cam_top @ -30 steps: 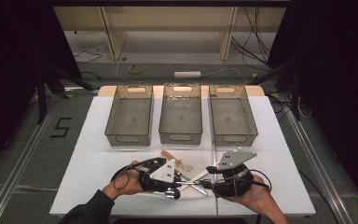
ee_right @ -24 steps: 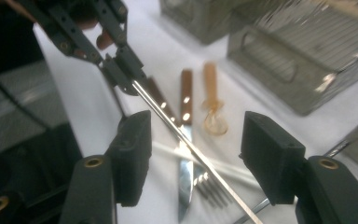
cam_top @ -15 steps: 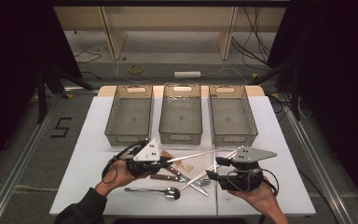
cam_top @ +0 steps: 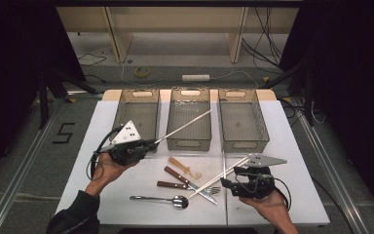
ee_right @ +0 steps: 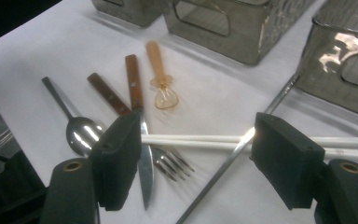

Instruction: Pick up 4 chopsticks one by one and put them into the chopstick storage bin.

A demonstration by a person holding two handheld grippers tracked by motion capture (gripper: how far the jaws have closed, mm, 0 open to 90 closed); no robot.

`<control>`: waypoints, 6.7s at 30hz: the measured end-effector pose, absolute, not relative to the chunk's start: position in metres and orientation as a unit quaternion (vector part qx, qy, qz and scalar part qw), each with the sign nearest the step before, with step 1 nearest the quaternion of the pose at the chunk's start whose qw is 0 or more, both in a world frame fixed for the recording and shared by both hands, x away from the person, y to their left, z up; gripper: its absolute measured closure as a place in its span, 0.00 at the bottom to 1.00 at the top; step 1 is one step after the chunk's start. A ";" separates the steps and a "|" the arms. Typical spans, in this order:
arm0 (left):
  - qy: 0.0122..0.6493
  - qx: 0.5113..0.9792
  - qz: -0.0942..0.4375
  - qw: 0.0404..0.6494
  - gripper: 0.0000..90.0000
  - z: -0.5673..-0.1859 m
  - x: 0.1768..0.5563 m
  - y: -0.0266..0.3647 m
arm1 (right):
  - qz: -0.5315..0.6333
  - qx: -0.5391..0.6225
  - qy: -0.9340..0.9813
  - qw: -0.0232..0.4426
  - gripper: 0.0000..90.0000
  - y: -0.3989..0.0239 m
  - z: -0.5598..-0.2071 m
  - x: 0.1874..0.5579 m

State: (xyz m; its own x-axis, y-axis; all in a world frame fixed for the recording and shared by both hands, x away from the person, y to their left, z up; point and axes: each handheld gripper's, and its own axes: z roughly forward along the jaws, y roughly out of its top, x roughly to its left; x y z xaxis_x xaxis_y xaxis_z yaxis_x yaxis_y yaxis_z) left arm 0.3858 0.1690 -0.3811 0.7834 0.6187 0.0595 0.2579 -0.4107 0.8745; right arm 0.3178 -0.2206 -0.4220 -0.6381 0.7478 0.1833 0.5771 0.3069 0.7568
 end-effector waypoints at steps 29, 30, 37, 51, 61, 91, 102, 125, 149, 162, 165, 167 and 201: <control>0.479 0.737 0.257 0.402 0.92 -0.415 0.440 0.235 | 0.402 0.435 0.799 0.101 0.36 -0.219 -0.430 0.319; 0.484 0.735 0.257 0.400 0.92 -0.417 0.441 0.236 | 0.402 0.434 0.800 0.101 0.36 -0.219 -0.430 0.319; 0.498 0.732 0.260 0.385 0.92 -0.422 0.447 0.237 | 0.403 0.433 0.800 0.100 0.36 -0.218 -0.430 0.319; 0.514 0.726 0.247 0.384 0.58 -0.423 0.449 0.231 | 0.398 0.436 0.801 0.102 0.36 -0.219 -0.430 0.320; 0.479 0.729 0.211 0.441 0.28 -0.408 0.427 0.217 | 0.365 0.458 0.804 0.103 0.40 -0.218 -0.433 0.324; 0.410 0.740 0.184 0.501 0.17 -0.413 0.350 0.178 | 0.295 0.510 0.807 0.046 0.74 -0.211 -0.463 0.348; 0.395 0.746 0.185 0.502 0.17 -0.416 0.335 0.172 | 0.278 0.506 0.815 0.047 0.78 -0.204 -0.468 0.351; 0.383 0.756 0.183 0.499 0.17 -0.418 0.328 0.168 | 0.261 0.522 0.810 0.047 0.95 -0.203 -0.471 0.357; 0.344 0.789 0.153 0.485 0.17 -0.425 0.332 0.154 | 0.288 0.402 0.866 0.078 0.96 -0.191 -0.439 0.345; 0.304 0.816 0.140 0.470 0.17 -0.428 0.337 0.139 | 0.275 0.293 0.912 0.085 0.96 -0.166 -0.431 0.336; 0.291 0.824 0.138 0.466 0.17 -0.429 0.337 0.134 | 0.271 0.283 0.916 0.084 0.96 -0.161 -0.431 0.335; 0.283 0.828 0.136 0.464 0.17 -0.429 0.338 0.131 | 0.272 0.272 0.919 0.084 0.96 -0.159 -0.431 0.334; 0.112 0.918 0.098 0.367 0.54 -0.442 0.333 0.091 | 0.243 0.146 0.957 0.062 0.96 -0.130 -0.426 0.316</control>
State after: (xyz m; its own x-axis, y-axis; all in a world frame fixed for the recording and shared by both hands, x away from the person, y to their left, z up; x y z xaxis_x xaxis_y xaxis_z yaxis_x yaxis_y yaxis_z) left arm 0.3331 0.0914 -0.4422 0.9557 0.2774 0.0987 0.1331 -0.7060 0.6956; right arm 0.3165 -0.1301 -0.4259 -0.9500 0.3085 -0.0474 0.2487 0.8400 0.4822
